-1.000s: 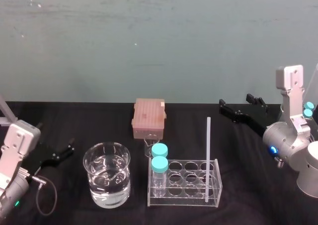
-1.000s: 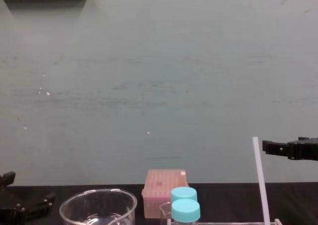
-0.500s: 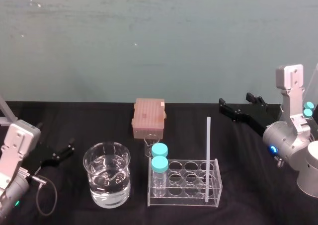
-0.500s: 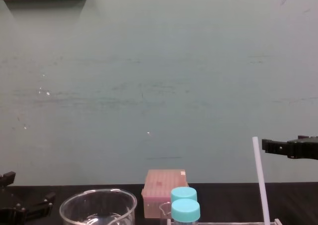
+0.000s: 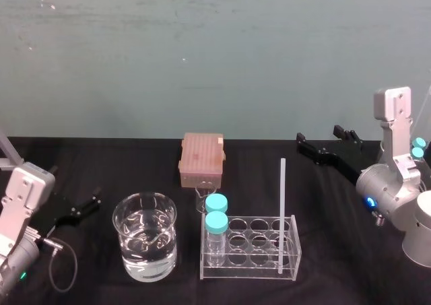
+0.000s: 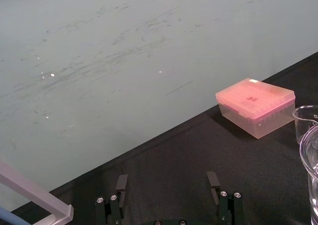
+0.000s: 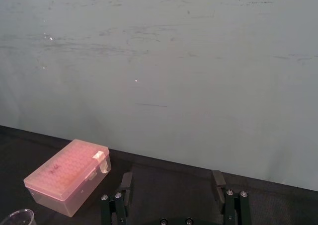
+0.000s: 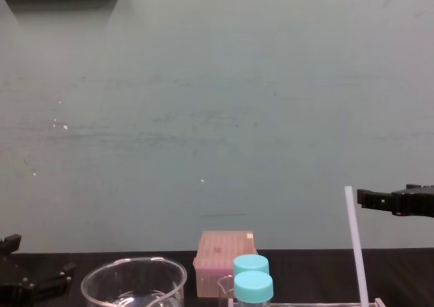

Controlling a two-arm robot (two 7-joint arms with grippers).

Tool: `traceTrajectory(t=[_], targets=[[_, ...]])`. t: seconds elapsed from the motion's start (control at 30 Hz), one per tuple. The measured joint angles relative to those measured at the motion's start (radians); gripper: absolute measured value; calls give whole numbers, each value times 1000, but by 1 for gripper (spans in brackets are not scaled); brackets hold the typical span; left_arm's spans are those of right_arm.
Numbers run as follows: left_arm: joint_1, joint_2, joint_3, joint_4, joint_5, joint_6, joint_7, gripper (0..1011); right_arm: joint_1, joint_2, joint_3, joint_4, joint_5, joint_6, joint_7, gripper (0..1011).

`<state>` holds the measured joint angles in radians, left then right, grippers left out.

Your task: Pick up the stirring rod with one hand, then place it down.

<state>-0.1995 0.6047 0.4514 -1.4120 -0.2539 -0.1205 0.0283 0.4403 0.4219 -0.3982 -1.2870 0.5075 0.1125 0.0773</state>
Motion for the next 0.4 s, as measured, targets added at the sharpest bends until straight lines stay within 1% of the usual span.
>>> traceTrajectory(t=[0.4], targets=[[0,0,0,0,0,0,0,1005,0,0,0,0,0,-1,0,1004]])
